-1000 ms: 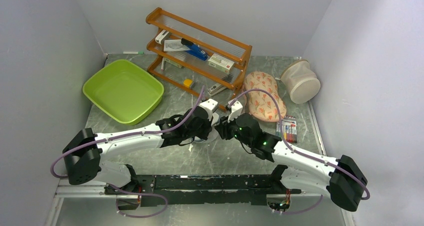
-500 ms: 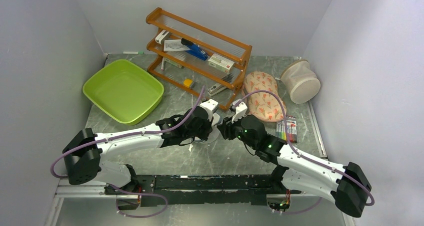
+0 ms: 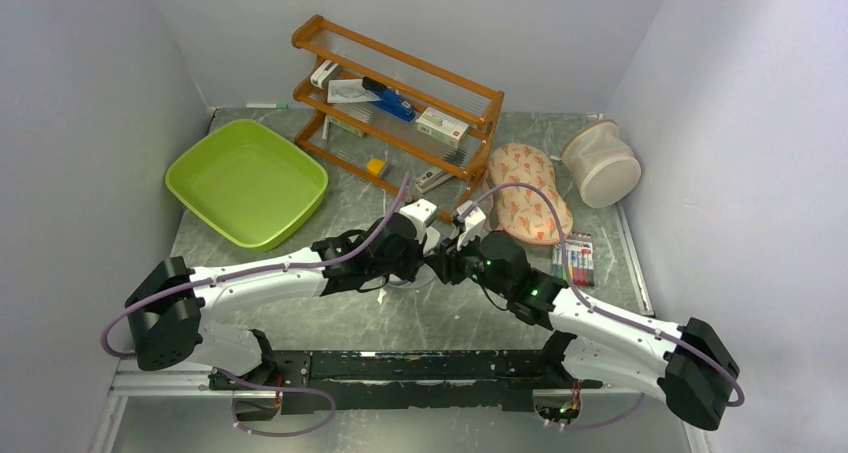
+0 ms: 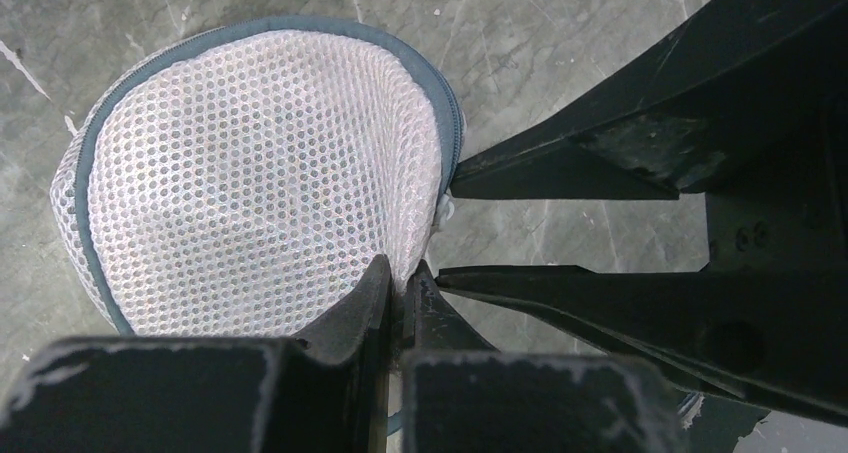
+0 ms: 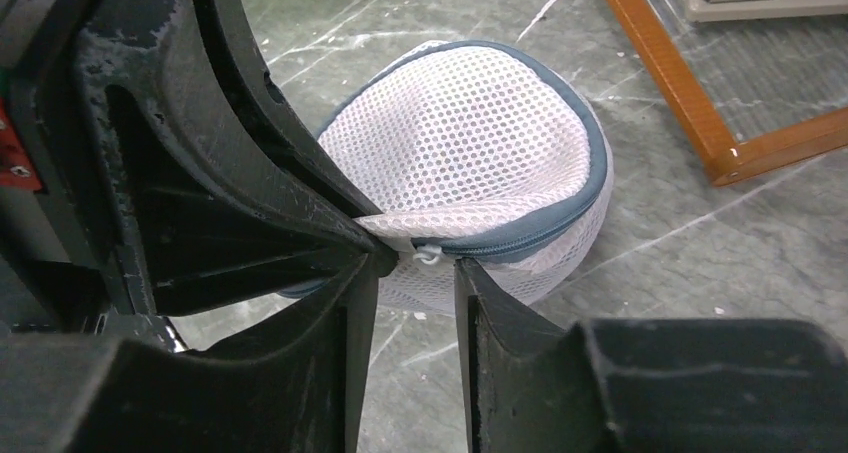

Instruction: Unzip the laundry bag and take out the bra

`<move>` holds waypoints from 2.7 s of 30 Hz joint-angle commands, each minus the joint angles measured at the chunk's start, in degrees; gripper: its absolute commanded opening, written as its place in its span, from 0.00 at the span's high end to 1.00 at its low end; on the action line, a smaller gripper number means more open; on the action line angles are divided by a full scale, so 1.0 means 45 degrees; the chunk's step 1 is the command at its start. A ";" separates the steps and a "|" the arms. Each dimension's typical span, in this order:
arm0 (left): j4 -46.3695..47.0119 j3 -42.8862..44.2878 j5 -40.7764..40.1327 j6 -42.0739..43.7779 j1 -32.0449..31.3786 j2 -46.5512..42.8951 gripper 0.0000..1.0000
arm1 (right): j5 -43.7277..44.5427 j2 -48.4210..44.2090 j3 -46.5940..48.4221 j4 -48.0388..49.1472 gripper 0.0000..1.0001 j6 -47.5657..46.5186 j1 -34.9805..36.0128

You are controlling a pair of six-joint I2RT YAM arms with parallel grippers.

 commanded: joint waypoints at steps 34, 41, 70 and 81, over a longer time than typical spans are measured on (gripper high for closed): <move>-0.1188 0.0058 -0.0310 0.0250 -0.0072 -0.0732 0.93 | 0.3951 0.1136 0.0556 -0.0710 1.00 0.0901 -0.0744; -0.0995 -0.0286 0.0471 0.0289 -0.0071 -0.1016 0.93 | 0.1553 0.0623 0.0147 0.0314 1.00 -0.0584 -0.0982; -0.0689 0.0850 -0.0119 0.0554 -0.0065 -0.0193 0.85 | -0.0134 0.0302 -0.0342 0.1131 1.00 -0.0092 -0.0967; -0.0985 0.0304 -0.0463 0.0483 -0.0060 -0.0604 0.93 | 0.0162 0.1368 -0.0071 0.1005 1.00 0.2257 -0.4056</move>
